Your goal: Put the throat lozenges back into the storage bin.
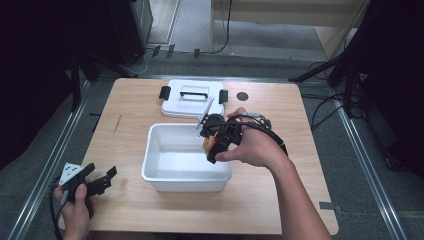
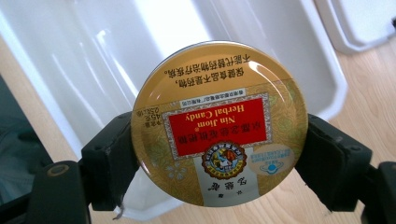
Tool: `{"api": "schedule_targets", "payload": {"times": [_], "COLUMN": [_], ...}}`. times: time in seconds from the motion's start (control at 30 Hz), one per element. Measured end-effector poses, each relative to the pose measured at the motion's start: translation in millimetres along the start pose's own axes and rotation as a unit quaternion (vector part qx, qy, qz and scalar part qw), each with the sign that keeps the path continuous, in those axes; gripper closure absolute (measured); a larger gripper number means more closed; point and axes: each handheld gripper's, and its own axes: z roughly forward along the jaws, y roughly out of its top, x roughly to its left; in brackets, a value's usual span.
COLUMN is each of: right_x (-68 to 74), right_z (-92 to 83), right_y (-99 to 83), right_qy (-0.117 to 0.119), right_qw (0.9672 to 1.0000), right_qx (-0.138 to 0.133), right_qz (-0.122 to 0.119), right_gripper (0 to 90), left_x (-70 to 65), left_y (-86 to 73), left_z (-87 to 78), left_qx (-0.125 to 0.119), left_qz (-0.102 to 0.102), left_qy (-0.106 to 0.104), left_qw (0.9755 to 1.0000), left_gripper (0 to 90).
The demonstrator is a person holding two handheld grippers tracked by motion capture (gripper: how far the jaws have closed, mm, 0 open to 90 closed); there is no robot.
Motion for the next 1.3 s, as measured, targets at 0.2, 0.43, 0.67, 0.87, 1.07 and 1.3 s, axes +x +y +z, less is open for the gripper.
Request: {"api": "schedule_targets", "payload": {"times": [0.2,0.43,0.67,0.87,1.07,1.3], "right_x": [9.3,11.0,9.4,8.1,9.1,7.6], "right_z": [8.0,19.5,29.2,36.3,42.3,53.2], "right_y": [2.9,2.8,-0.6,-4.0,-3.6,-1.5], "right_qy": [0.006,0.0,-0.018,-0.026,-0.025,-0.021], "right_qw": [0.998,0.9963,0.9939,0.9921,0.9919,0.9908], "right_qx": [-0.005,0.015,0.037,0.046,0.052,0.062], "right_qz": [-0.062,-0.085,-0.103,-0.114,-0.113,-0.119], "right_gripper": [20.4,20.4,20.4,20.3,20.4,20.2], "left_x": [0.4,0.6,0.7,0.7,0.7,1.0], "left_y": [0.0,0.0,0.0,0.1,0.0,0.1], "left_z": [0.2,0.3,0.4,0.5,0.5,0.4], "left_qx": [0.0,0.0,0.0,0.0,-0.001,0.001], "left_qz": [-0.003,-0.004,-0.004,-0.004,-0.005,-0.004], "left_qy": [0.0,-0.001,-0.001,-0.002,-0.002,-0.002], "left_qw": [1.0,1.0,1.0,1.0,1.0,1.0], "left_gripper": [14.8,14.8,14.7,14.8,14.8,14.8]}}
